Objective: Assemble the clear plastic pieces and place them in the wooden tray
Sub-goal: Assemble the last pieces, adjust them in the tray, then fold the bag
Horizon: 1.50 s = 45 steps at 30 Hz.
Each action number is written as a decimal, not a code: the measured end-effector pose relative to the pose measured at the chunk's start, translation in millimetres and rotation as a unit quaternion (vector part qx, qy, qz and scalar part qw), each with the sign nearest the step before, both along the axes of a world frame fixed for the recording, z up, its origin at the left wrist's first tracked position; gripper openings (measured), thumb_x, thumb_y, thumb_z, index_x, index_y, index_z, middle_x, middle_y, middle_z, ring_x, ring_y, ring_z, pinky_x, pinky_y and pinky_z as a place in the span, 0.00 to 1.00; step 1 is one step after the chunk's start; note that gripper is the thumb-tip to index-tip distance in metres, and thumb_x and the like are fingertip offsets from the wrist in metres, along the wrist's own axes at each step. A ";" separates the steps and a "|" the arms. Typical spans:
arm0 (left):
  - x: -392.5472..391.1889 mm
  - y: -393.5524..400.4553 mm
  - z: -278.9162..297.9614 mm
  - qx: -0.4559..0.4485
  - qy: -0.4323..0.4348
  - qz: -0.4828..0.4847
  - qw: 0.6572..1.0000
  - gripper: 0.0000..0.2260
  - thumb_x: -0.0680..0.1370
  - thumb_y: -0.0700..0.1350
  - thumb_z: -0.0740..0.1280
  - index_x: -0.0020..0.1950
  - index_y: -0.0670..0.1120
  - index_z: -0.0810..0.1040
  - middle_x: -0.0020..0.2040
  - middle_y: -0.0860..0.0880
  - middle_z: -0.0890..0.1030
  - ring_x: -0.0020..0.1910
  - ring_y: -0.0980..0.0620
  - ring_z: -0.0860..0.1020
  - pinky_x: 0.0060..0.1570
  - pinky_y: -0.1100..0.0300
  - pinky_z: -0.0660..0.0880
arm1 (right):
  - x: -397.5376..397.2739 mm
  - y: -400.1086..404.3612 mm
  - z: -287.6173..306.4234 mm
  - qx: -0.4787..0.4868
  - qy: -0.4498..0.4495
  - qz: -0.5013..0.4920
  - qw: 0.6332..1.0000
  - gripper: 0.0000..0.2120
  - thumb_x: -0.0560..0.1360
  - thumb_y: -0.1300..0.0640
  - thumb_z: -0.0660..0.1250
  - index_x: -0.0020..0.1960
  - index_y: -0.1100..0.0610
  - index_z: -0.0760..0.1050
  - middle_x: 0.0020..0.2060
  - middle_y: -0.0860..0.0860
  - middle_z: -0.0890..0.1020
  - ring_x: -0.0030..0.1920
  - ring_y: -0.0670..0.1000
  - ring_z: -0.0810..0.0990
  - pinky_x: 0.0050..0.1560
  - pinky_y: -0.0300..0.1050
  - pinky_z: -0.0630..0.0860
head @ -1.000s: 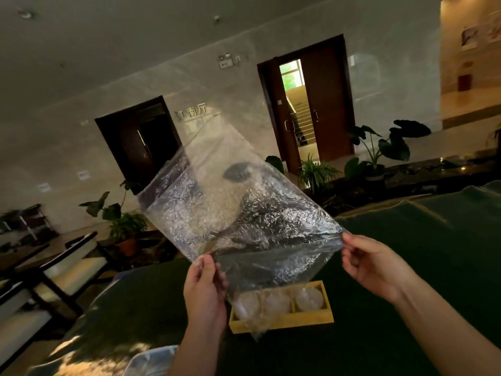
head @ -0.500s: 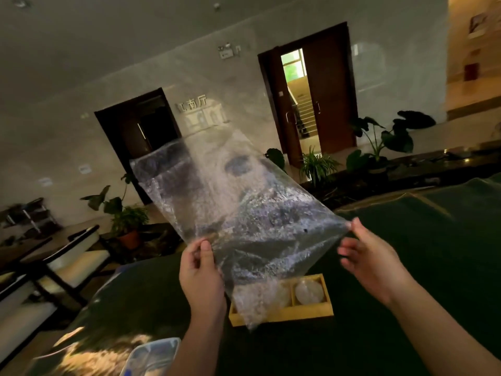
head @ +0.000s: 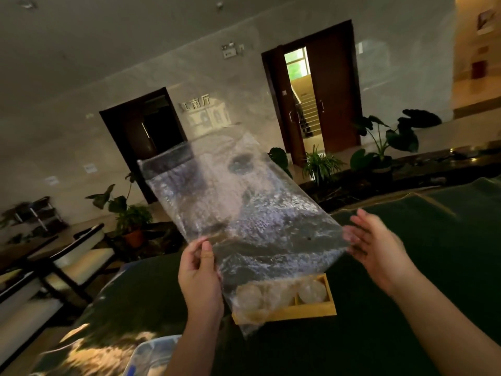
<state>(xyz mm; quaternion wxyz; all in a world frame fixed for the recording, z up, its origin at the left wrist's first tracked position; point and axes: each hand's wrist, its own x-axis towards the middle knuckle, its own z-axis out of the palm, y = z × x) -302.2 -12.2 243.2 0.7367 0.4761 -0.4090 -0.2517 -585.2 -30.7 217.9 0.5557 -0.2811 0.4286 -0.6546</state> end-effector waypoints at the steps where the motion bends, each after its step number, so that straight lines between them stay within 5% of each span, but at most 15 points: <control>1: -2.1 1.6 -0.2 0.003 -0.004 -0.019 1.000 0.09 0.82 0.42 0.64 0.51 0.55 0.80 0.37 0.50 0.76 0.25 0.59 0.69 0.20 0.67 0.67 | 0.2 -1.7 6.2 -0.015 0.063 -0.029 0.998 0.16 0.72 0.39 0.68 0.55 0.45 0.78 0.55 0.50 0.82 0.55 0.50 0.80 0.52 0.49 0.75; 5: -3.5 4.3 3.7 0.031 -0.029 -0.098 0.994 0.11 0.81 0.42 0.65 0.46 0.56 0.83 0.34 0.49 0.76 0.23 0.57 0.68 0.18 0.65 0.66 | -1.4 -12.9 28.9 -0.075 0.182 0.022 0.980 0.19 0.72 0.36 0.67 0.56 0.46 0.80 0.49 0.44 0.84 0.48 0.43 0.82 0.48 0.45 0.75; 10: -3.1 4.5 10.9 0.100 0.000 -0.186 0.977 0.09 0.80 0.47 0.65 0.45 0.53 0.84 0.33 0.51 0.80 0.22 0.57 0.70 0.18 0.65 0.67 | -7.7 -26.4 49.2 -0.113 0.088 0.104 0.984 0.10 0.76 0.59 0.69 0.55 0.61 0.82 0.38 0.53 0.86 0.32 0.47 0.82 0.33 0.39 0.77; 18: 15.8 -10.3 28.4 0.133 -0.058 -0.123 0.982 0.10 0.83 0.47 0.61 0.51 0.45 0.80 0.32 0.51 0.77 0.23 0.56 0.71 0.19 0.64 0.67 | -9.0 -24.4 52.0 -0.105 0.098 0.175 0.974 0.16 0.69 0.63 0.72 0.57 0.59 0.82 0.46 0.60 0.85 0.42 0.53 0.81 0.45 0.46 0.77; 23: 19.4 -10.8 42.0 0.131 -0.098 -0.135 0.977 0.11 0.84 0.42 0.60 0.58 0.54 0.79 0.30 0.55 0.78 0.25 0.58 0.72 0.22 0.64 0.68 | -10.3 -27.0 51.0 -0.105 0.083 0.134 0.982 0.10 0.78 0.61 0.66 0.57 0.56 0.82 0.30 0.51 0.81 0.26 0.44 0.74 0.24 0.34 0.71; 26: 19.1 -6.9 52.2 0.142 0.009 -0.173 0.975 0.11 0.84 0.39 0.59 0.58 0.49 0.79 0.38 0.46 0.78 0.29 0.52 0.75 0.28 0.59 0.73 | -9.2 -31.3 48.9 -0.104 0.032 0.146 0.983 0.12 0.77 0.64 0.66 0.53 0.53 0.85 0.31 0.52 0.82 0.28 0.44 0.77 0.25 0.33 0.74; 29: 11.5 -7.1 64.2 0.185 0.035 -0.178 0.966 0.08 0.83 0.37 0.58 0.48 0.40 0.76 0.38 0.44 0.79 0.27 0.53 0.80 0.24 0.64 0.77 | -9.8 -32.1 47.3 -0.127 -0.031 0.174 0.976 0.11 0.73 0.64 0.68 0.52 0.55 0.85 0.32 0.52 0.82 0.29 0.45 0.79 0.29 0.35 0.77; 33: 13.6 -7.4 58.7 0.173 0.100 -0.194 0.961 0.10 0.82 0.41 0.61 0.46 0.48 0.81 0.42 0.48 0.81 0.36 0.54 0.80 0.24 0.65 0.78 | -12.7 -24.5 44.0 -0.178 0.058 0.162 0.969 0.10 0.72 0.60 0.69 0.51 0.52 0.85 0.43 0.54 0.87 0.42 0.54 0.87 0.35 0.42 0.81; 36: 28.1 -7.8 52.8 0.183 0.204 -0.282 0.919 0.16 0.81 0.55 0.62 0.52 0.47 0.85 0.49 0.41 0.87 0.46 0.42 0.86 0.37 0.50 0.83 | -13.4 -27.5 45.5 -0.118 0.094 0.097 0.984 0.09 0.77 0.56 0.67 0.52 0.47 0.84 0.46 0.51 0.87 0.43 0.51 0.87 0.37 0.45 0.81; 40: 36.2 -8.1 55.8 0.286 0.146 -0.380 0.868 0.28 0.69 0.68 0.69 0.60 0.51 0.72 0.57 0.39 0.84 0.53 0.36 0.83 0.44 0.38 0.81 | -9.6 -25.5 48.7 -0.107 0.071 0.128 0.984 0.13 0.82 0.57 0.59 0.61 0.58 0.77 0.53 0.58 0.83 0.48 0.52 0.85 0.44 0.45 0.78; 42: 35.2 -3.8 51.7 0.312 0.086 -0.394 0.860 0.31 0.69 0.60 0.74 0.66 0.47 0.71 0.57 0.40 0.85 0.54 0.39 0.84 0.41 0.43 0.83 | -8.1 -17.0 49.9 -0.129 -0.002 0.150 0.980 0.12 0.81 0.55 0.60 0.57 0.57 0.79 0.50 0.57 0.84 0.47 0.53 0.85 0.46 0.48 0.80; 45: 31.6 -3.9 48.2 0.286 0.050 -0.327 0.899 0.31 0.72 0.39 0.75 0.73 0.45 0.69 0.54 0.41 0.86 0.51 0.42 0.85 0.43 0.47 0.84 | -11.2 -13.2 48.2 -0.117 -0.018 0.184 0.976 0.18 0.75 0.48 0.64 0.63 0.50 0.79 0.56 0.55 0.83 0.55 0.59 0.83 0.52 0.57 0.77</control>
